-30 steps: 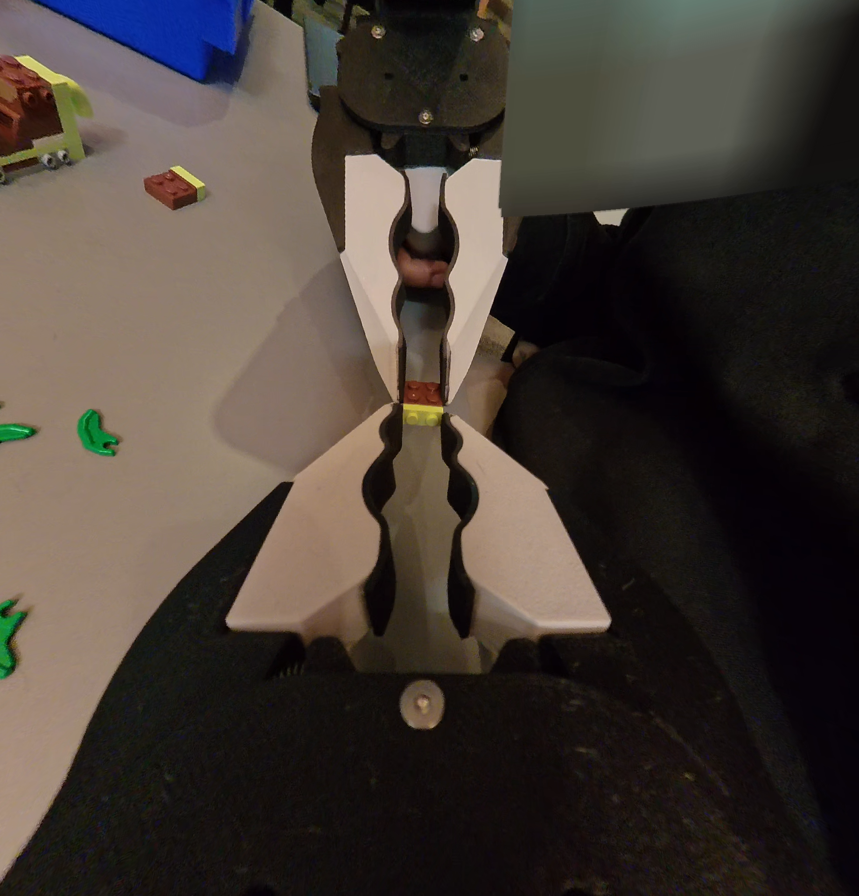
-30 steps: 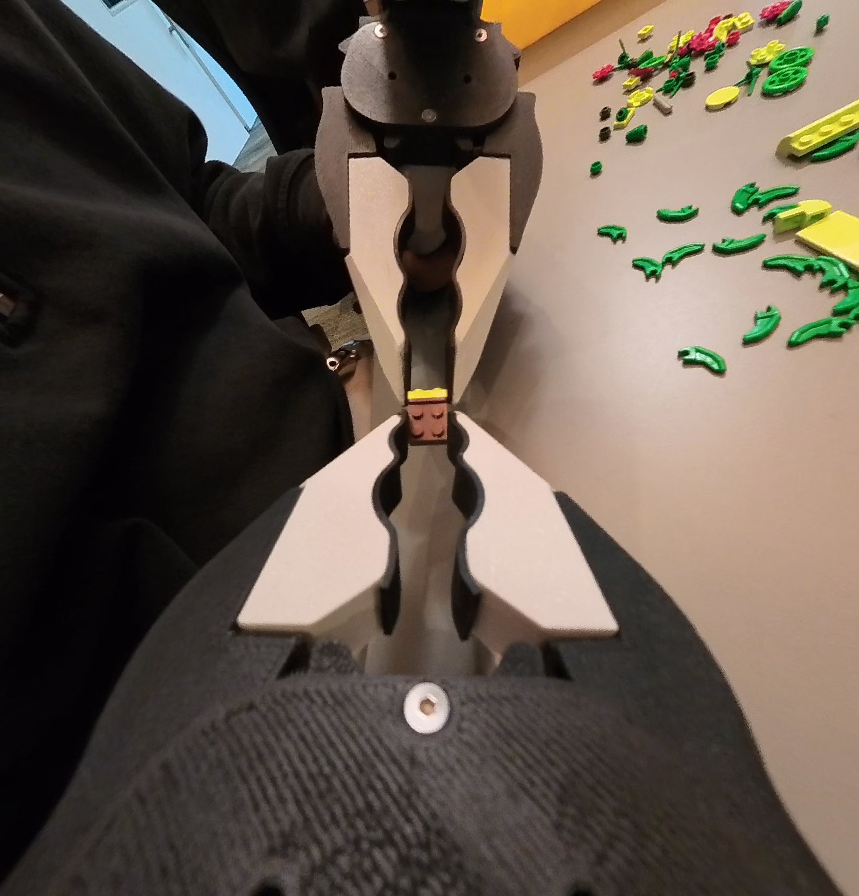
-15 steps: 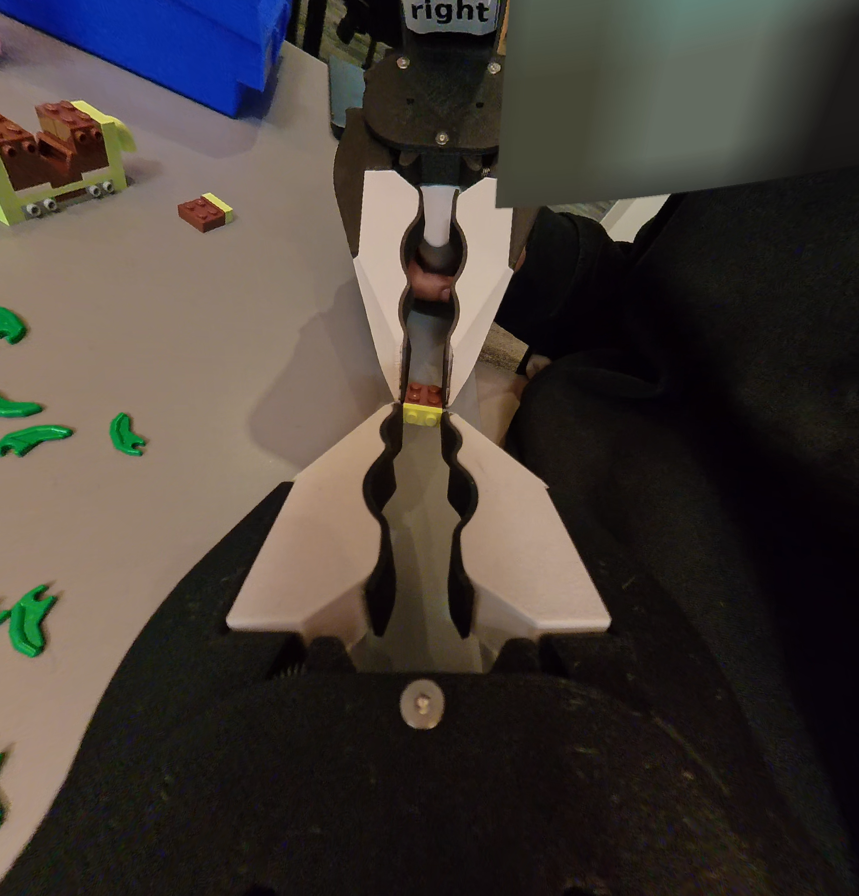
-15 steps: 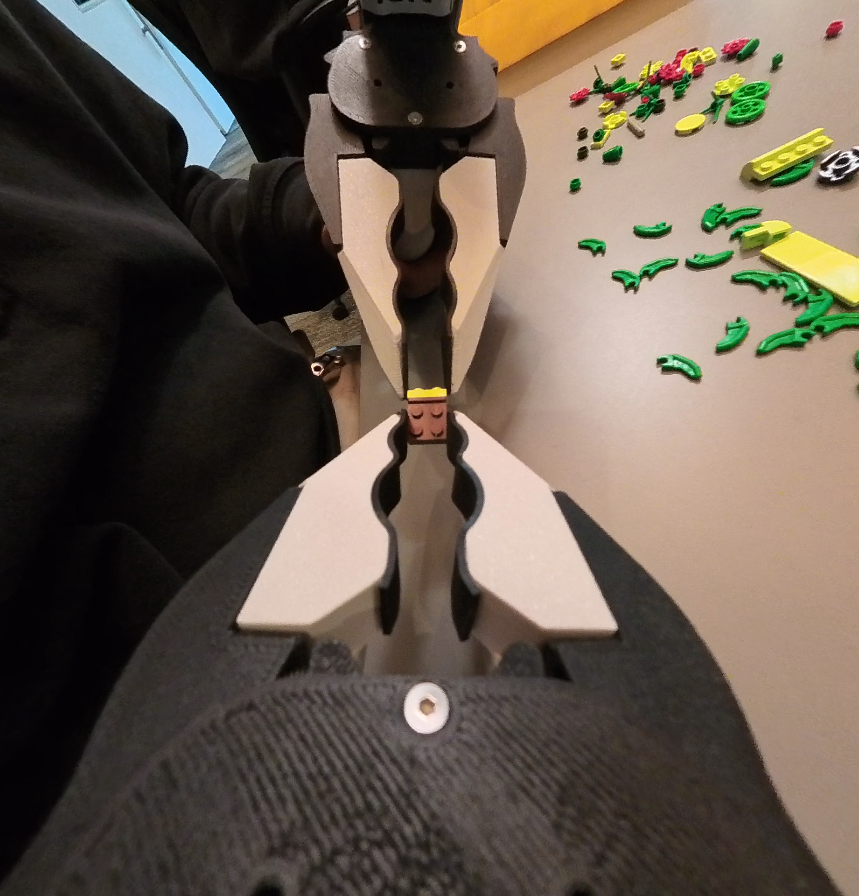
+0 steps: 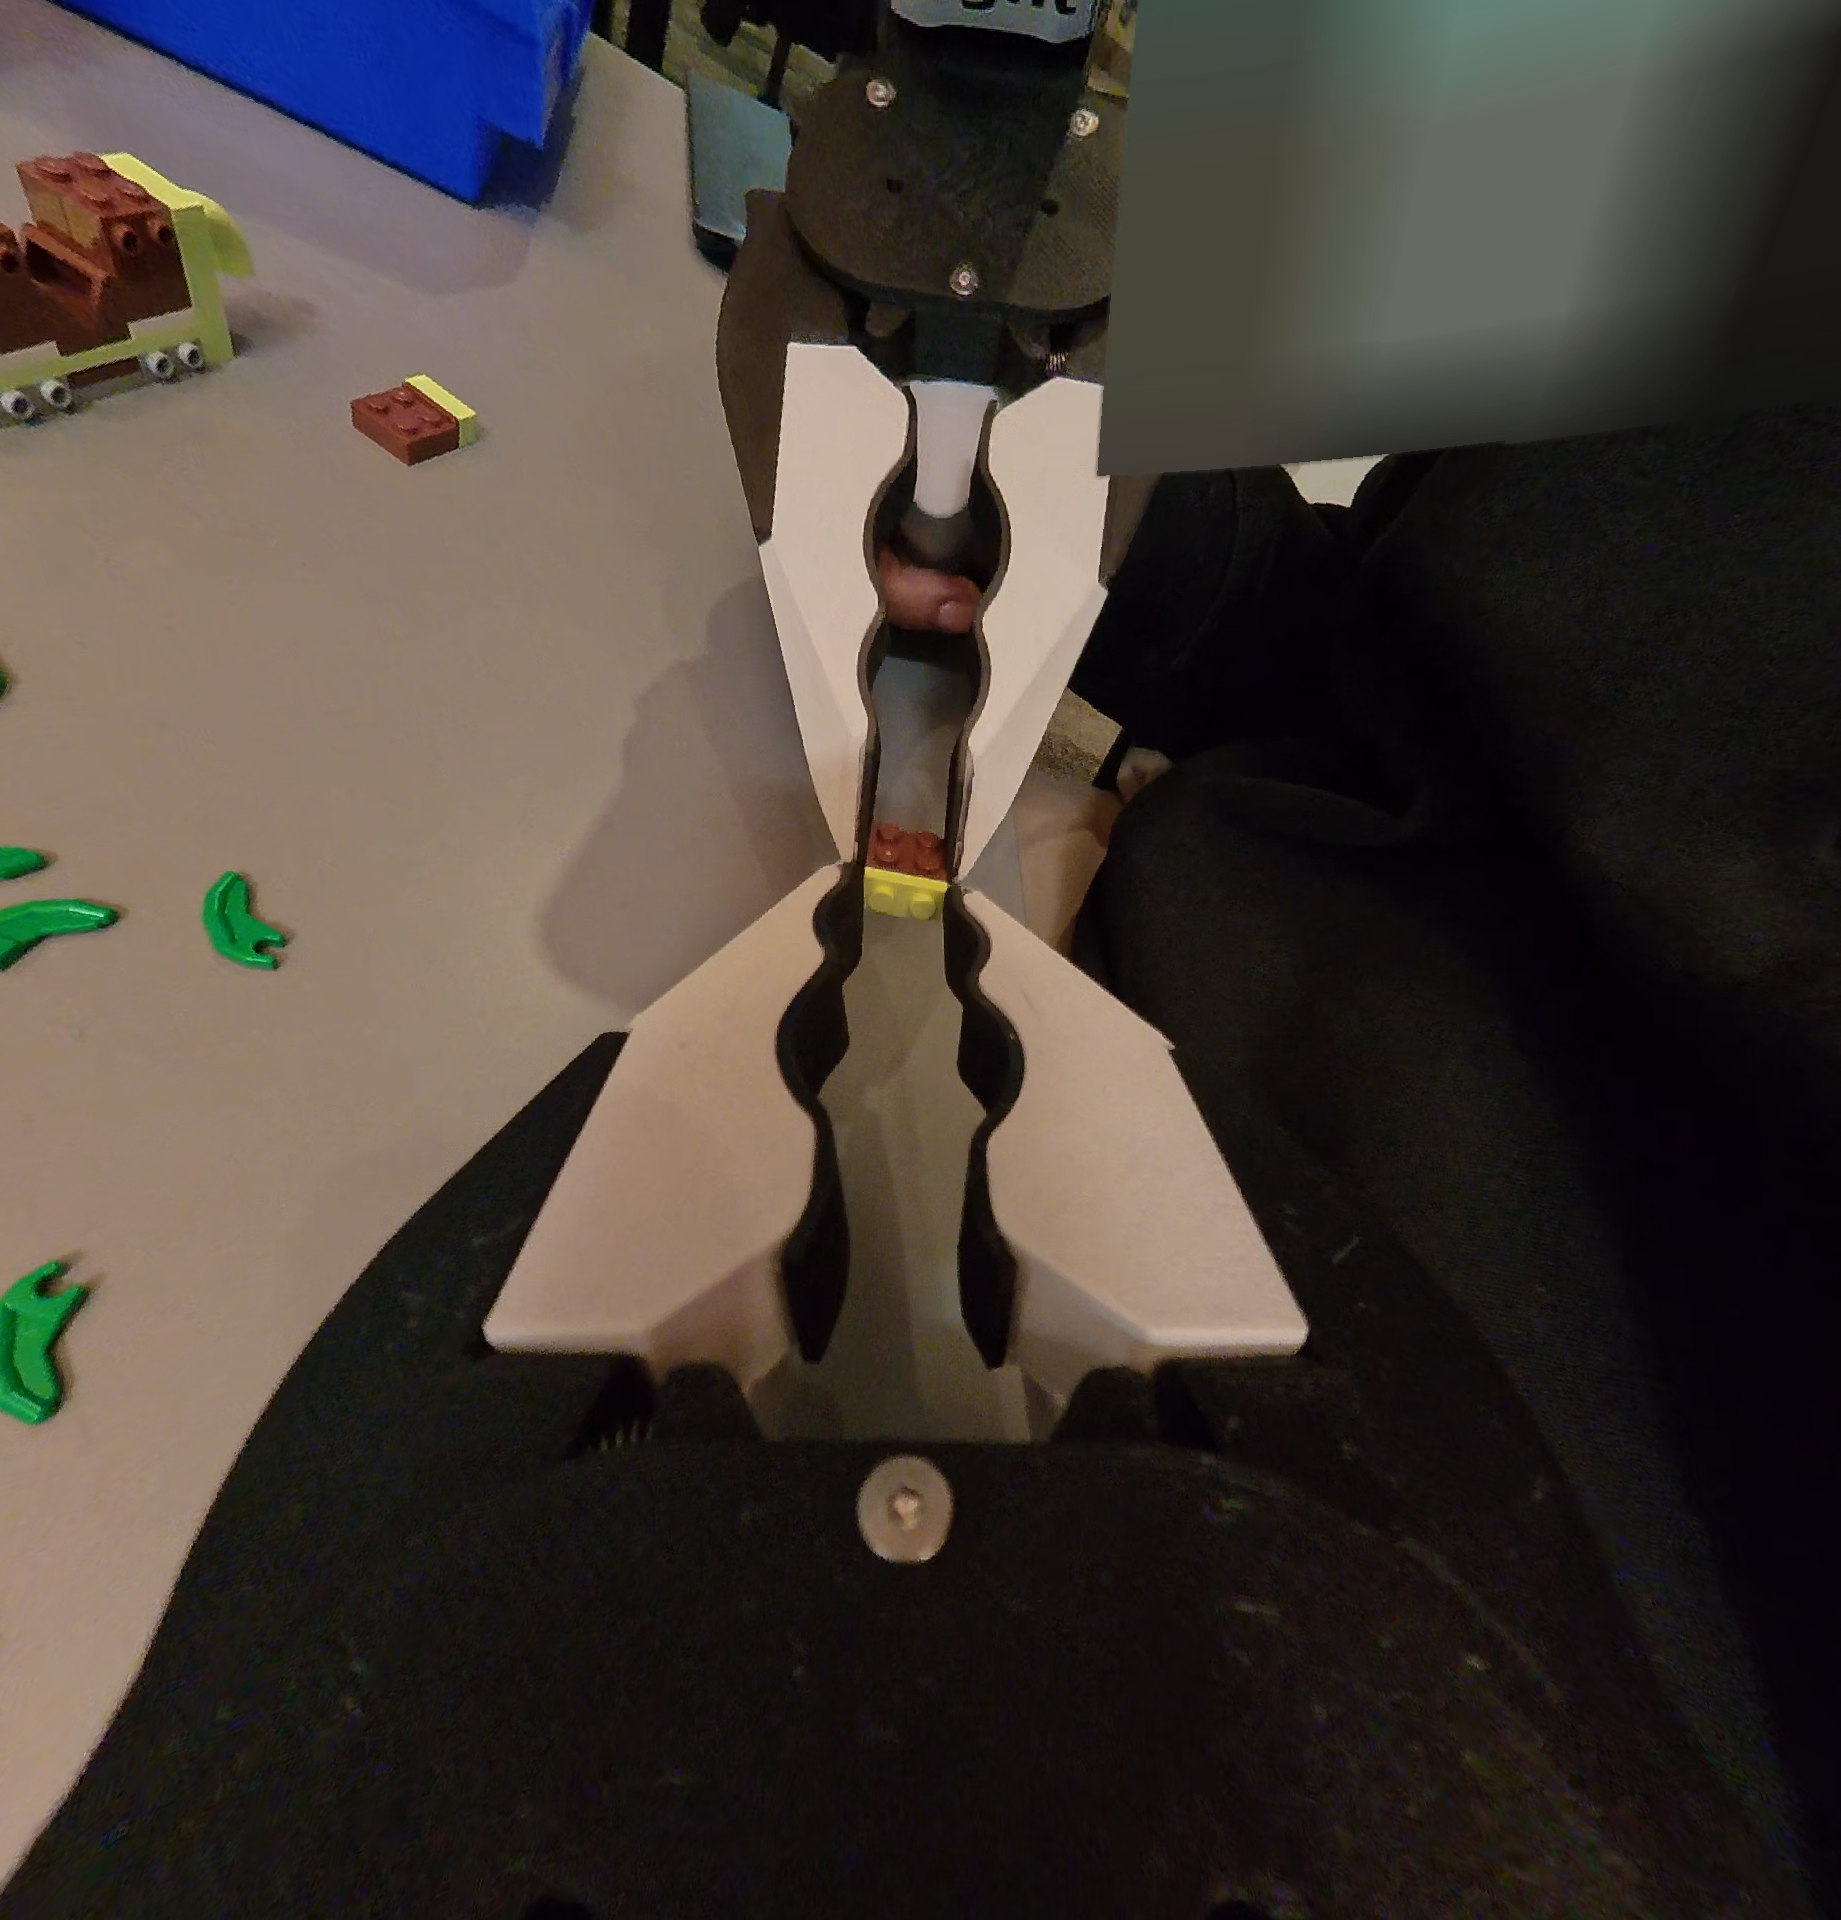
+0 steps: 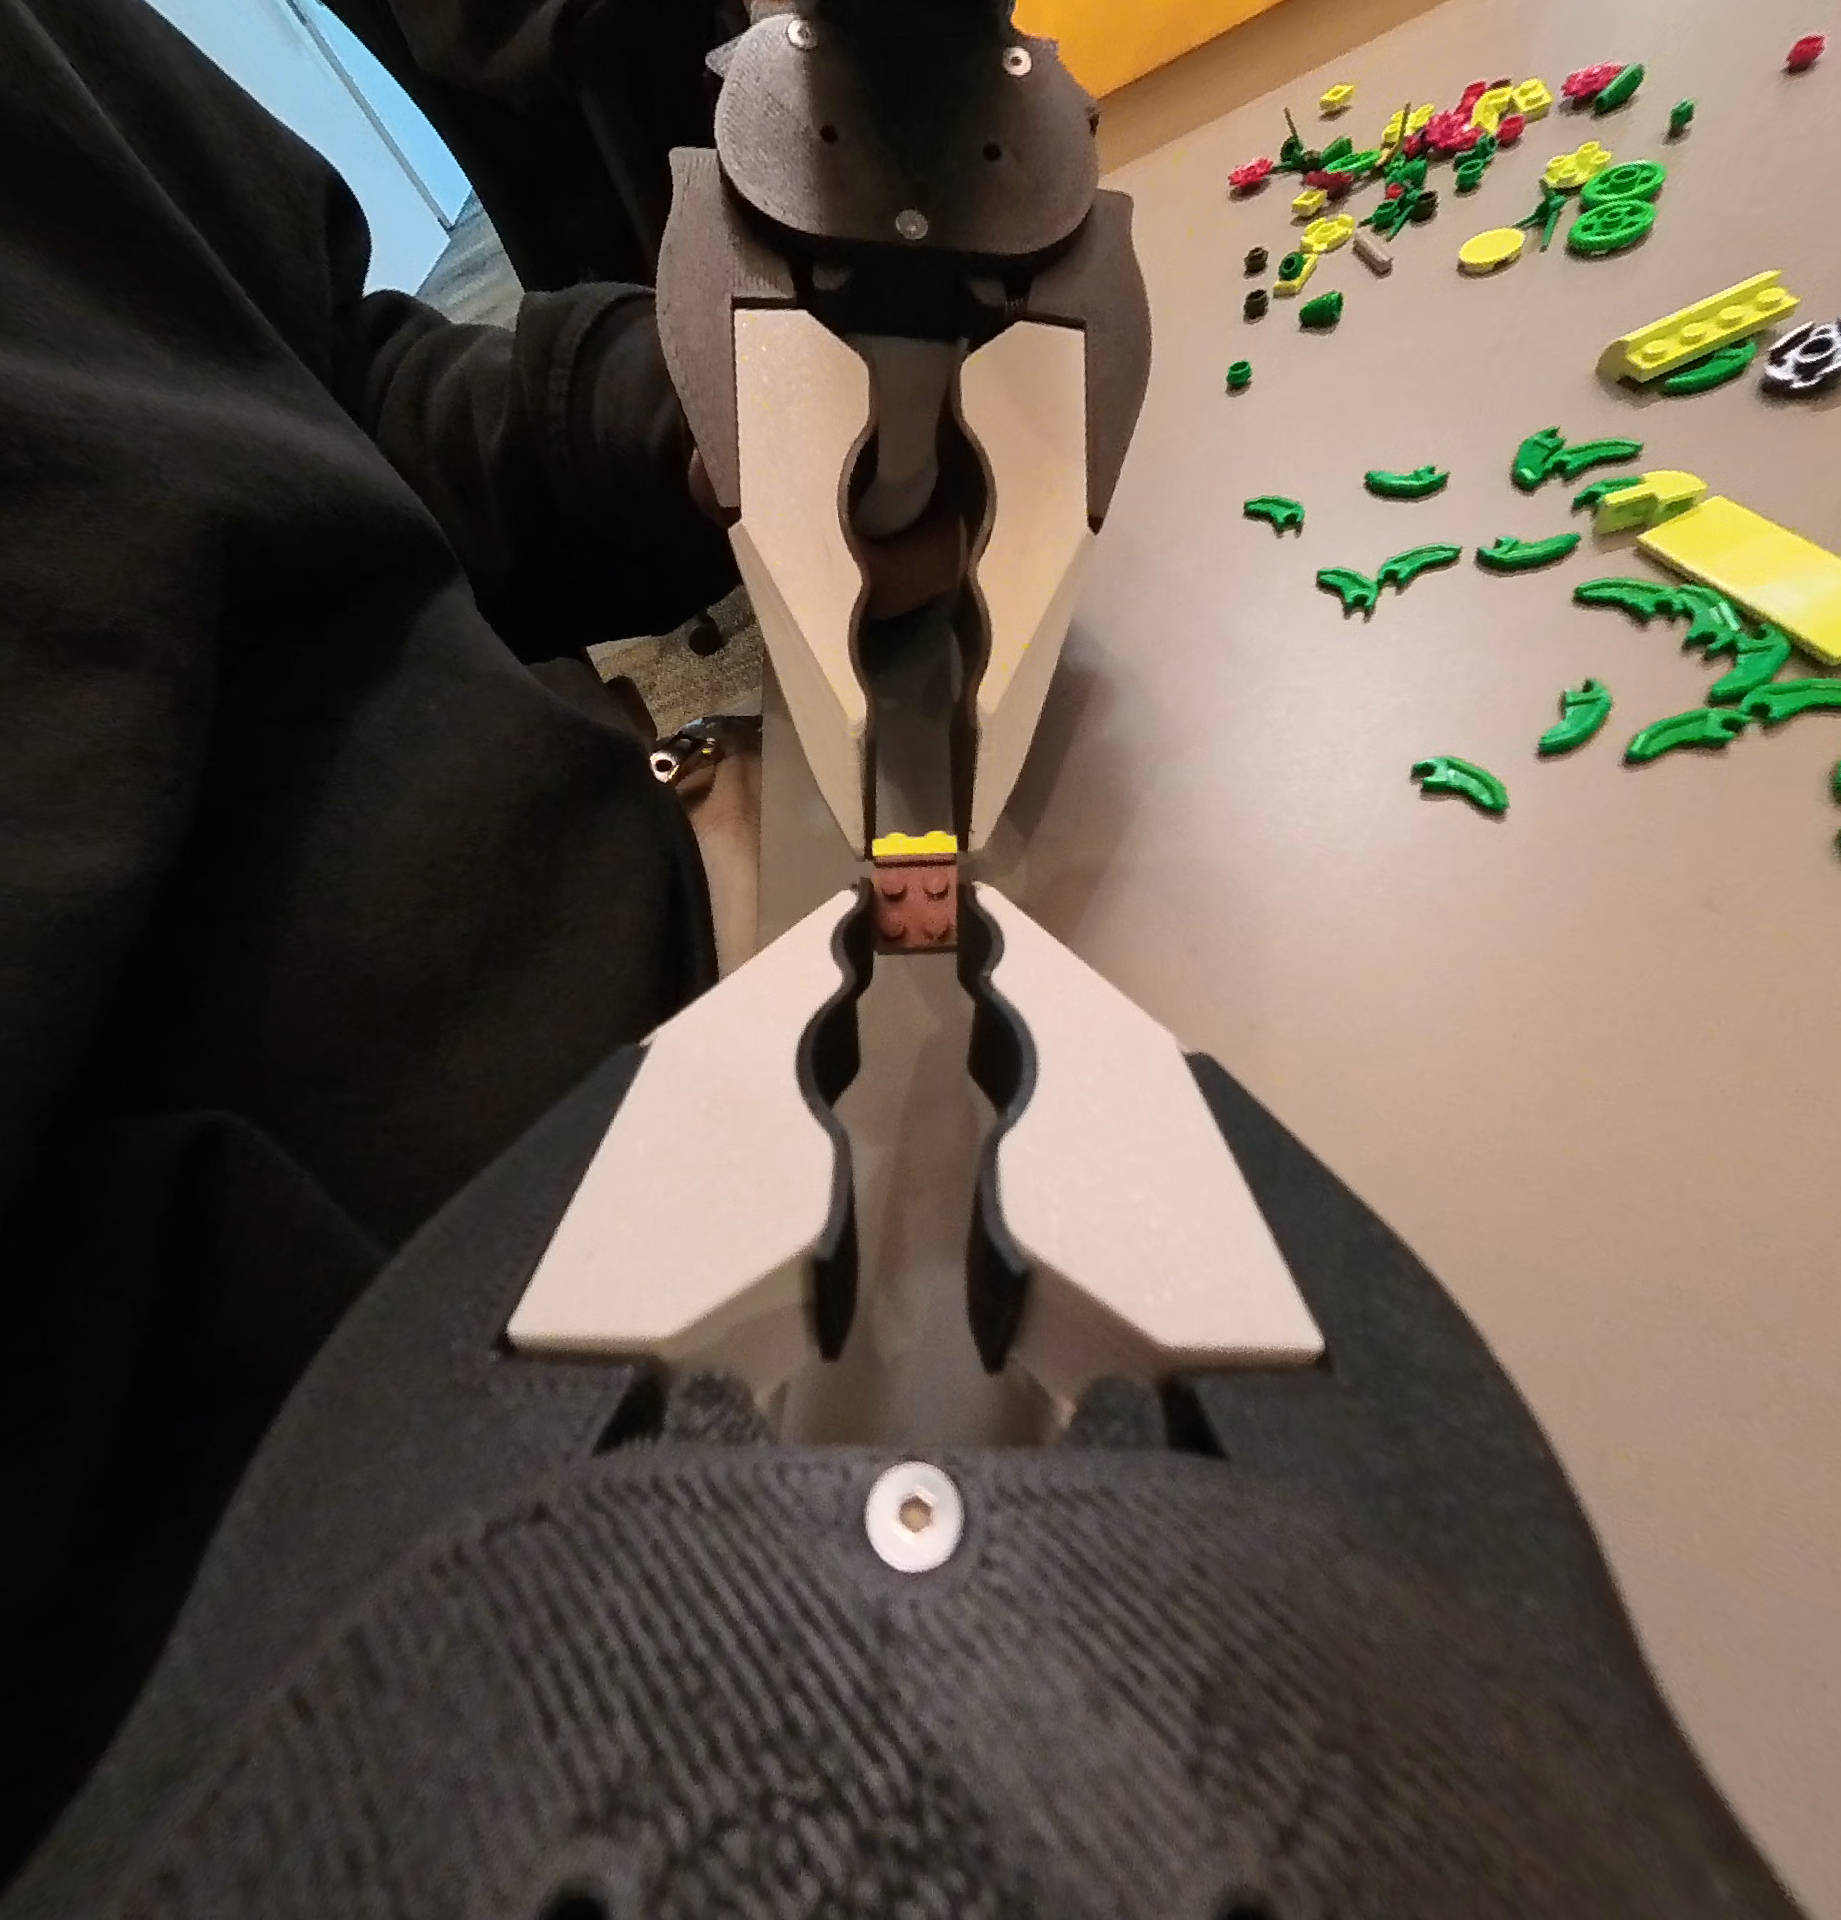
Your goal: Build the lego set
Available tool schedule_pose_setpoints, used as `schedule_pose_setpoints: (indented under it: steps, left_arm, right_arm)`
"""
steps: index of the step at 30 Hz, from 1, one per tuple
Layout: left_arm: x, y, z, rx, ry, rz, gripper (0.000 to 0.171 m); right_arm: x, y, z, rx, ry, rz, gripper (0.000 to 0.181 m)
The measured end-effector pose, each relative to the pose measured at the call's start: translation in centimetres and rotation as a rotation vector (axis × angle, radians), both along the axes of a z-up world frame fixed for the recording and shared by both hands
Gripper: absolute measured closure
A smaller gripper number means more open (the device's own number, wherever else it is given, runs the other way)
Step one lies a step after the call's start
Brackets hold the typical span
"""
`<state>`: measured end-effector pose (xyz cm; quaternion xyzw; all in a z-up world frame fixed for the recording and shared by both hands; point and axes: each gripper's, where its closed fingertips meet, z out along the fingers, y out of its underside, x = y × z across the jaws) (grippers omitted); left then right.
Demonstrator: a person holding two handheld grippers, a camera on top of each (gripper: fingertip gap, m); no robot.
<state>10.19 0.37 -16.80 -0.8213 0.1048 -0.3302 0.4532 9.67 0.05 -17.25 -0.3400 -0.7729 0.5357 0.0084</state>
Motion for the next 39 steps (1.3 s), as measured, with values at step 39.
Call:
schedule_pose_setpoints:
  steps: [39]
  left_arm:
    - [0.9, -1.6, 8.8, 0.175, -0.831, -0.219, 0.151]
  right_arm:
    - [0.3, -2.1, 8.8, 0.137, 1.048, -0.046, 0.168]
